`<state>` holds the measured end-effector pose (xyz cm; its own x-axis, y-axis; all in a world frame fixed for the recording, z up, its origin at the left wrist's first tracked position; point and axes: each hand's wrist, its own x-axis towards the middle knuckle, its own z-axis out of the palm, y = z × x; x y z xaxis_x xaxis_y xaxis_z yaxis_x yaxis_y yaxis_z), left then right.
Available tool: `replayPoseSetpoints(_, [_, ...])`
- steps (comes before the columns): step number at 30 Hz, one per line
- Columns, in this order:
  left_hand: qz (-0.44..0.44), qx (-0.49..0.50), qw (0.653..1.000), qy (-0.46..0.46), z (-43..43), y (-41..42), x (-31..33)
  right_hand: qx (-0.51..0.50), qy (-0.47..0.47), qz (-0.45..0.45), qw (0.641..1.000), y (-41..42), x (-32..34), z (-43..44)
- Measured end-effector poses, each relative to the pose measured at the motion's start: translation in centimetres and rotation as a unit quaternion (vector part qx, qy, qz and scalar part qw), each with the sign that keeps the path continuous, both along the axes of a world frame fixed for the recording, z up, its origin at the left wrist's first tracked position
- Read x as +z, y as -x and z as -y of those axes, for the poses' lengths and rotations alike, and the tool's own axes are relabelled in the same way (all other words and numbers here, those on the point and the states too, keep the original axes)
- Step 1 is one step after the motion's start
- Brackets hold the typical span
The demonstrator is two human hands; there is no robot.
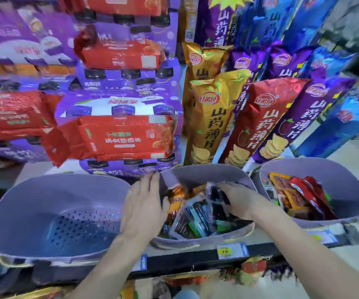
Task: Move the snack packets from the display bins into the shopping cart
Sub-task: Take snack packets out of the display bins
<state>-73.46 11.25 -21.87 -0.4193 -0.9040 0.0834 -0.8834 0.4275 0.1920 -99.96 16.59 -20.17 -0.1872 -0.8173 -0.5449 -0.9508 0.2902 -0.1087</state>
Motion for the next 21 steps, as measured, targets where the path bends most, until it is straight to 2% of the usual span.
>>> replayPoseSetpoints(5, [-0.01,-0.002,1.0,-0.002,0.0,-0.1,-0.1,0.028,0.005,-0.031,0.999,0.9,-0.5,0.7])
replayPoseSetpoints(11, [-0.014,-0.005,1.0,-0.001,0.0,0.0,-0.5,0.053,0.086,0.017,0.995,2.1,-1.1,0.0])
replayPoseSetpoints(16, [-0.021,0.003,1.0,-0.005,-0.1,0.1,-0.4,0.142,0.122,0.009,0.982,2.6,0.2,-0.1])
replayPoseSetpoints(21, [-0.027,0.009,1.0,-0.002,-0.1,0.2,-0.5,0.175,0.14,0.079,0.971,3.3,1.3,0.0])
